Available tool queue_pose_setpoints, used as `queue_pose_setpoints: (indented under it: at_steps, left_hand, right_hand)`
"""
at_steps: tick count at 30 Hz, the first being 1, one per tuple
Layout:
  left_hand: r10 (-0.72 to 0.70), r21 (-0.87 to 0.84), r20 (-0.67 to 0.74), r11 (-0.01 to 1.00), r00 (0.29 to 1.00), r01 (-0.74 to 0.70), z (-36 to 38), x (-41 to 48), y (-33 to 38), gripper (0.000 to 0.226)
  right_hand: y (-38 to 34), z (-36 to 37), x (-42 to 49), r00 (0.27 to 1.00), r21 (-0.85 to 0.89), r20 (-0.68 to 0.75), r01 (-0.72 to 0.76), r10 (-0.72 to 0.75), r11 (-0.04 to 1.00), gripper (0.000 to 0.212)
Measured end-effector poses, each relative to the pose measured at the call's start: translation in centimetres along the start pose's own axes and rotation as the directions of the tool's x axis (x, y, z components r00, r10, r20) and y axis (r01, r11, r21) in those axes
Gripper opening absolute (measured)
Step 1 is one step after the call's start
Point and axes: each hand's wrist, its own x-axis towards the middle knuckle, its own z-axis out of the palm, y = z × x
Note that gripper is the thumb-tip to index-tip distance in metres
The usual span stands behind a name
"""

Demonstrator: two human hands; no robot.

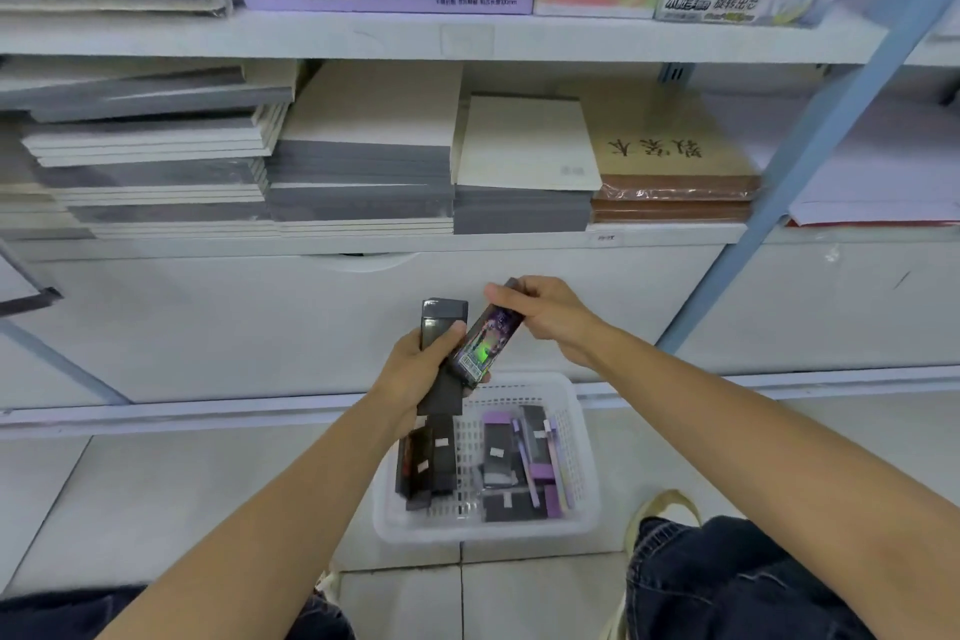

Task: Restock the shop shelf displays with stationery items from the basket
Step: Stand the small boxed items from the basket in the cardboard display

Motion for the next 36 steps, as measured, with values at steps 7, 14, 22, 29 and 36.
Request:
queue_pose_setpoints:
  at_steps: [7, 14, 22, 29, 36]
  left_hand:
    - [0.076, 0.026, 0.065, 0.997, 0.995, -0.078, 1.8, -1.7, 2.9, 0.053]
    - [0.203, 0.056, -0.062, 0.978, 0.977, -0.200, 1.8, -3.5, 8.5, 0.047]
    - [0.264, -0.076, 0.020, 0.962, 0.964, -0.262, 1.4, -8.7, 19.0, 0.030]
    - [0.549, -0.006, -0.054, 0.835, 0.834, -0.550, -1.2, -11.0, 26.1, 0.014]
    - [0.664, 0.073, -0.105, 0.748, 0.741, -0.660, -4.1, -9.9, 29.2, 0.032]
  right_hand:
    - [-3.5, -0.2, -1.5, 0.974, 0.018, -0.149, 0.178, -0.173, 0.984, 0.035]
    - [-8.7, -1.8, -4.6, 0.946, 0.012, 0.028, 0.321, -0.322, 0.947, 0.015]
    - [-19.6, -2.3, -7.3, 0.787, 0.045, -0.006, 0.616, -0.617, 0.786, 0.015]
    - [-30.2, -2.0, -6.7, 0.618, -0.079, -0.117, 0.774, -0.777, 0.628, 0.017]
    - [-35.7, -1.2, -3.4, 0.520, -0.460, -0.140, 0.719, -0.843, 0.520, 0.024]
